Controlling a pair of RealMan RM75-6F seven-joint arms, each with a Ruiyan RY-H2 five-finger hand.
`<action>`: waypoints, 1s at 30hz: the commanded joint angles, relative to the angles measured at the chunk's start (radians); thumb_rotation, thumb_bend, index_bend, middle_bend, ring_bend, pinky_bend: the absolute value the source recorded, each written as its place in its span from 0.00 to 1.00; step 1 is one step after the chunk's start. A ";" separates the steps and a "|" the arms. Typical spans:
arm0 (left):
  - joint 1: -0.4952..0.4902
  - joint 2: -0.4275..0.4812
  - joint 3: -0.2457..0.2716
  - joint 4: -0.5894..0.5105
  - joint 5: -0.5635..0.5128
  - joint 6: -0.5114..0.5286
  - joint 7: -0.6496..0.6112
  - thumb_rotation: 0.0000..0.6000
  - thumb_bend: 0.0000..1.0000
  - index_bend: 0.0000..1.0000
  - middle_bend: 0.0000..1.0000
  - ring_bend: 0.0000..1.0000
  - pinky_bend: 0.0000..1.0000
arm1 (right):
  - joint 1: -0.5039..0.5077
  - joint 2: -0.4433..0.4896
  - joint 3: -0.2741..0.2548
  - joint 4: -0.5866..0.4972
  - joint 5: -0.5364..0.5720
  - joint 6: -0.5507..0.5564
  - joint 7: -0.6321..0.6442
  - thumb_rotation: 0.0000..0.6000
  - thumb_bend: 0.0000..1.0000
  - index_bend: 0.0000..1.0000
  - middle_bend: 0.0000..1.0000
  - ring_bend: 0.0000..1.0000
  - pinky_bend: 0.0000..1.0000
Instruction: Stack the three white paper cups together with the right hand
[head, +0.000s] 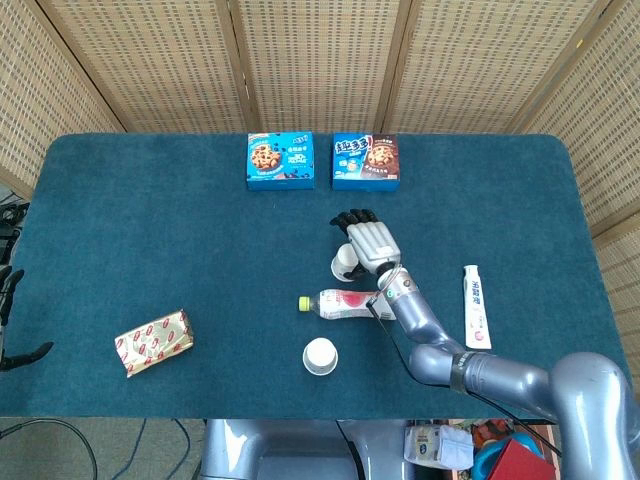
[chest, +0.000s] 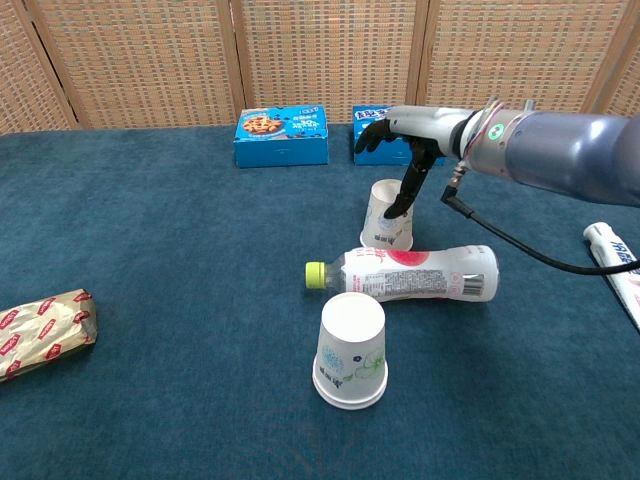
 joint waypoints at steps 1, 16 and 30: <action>-0.003 0.004 -0.002 0.005 -0.006 -0.007 -0.010 1.00 0.13 0.00 0.00 0.00 0.00 | 0.024 -0.036 -0.005 0.051 0.023 -0.038 -0.002 1.00 0.06 0.23 0.26 0.14 0.16; -0.005 0.008 0.000 0.005 -0.010 -0.013 -0.018 1.00 0.13 0.00 0.00 0.00 0.00 | 0.016 -0.014 -0.015 0.064 0.052 -0.037 -0.030 1.00 0.15 0.34 0.44 0.37 0.23; 0.003 0.016 0.007 0.003 0.003 0.004 -0.036 1.00 0.13 0.00 0.00 0.00 0.00 | -0.012 0.014 0.004 -0.002 0.032 0.023 -0.023 1.00 0.25 0.52 0.58 0.45 0.23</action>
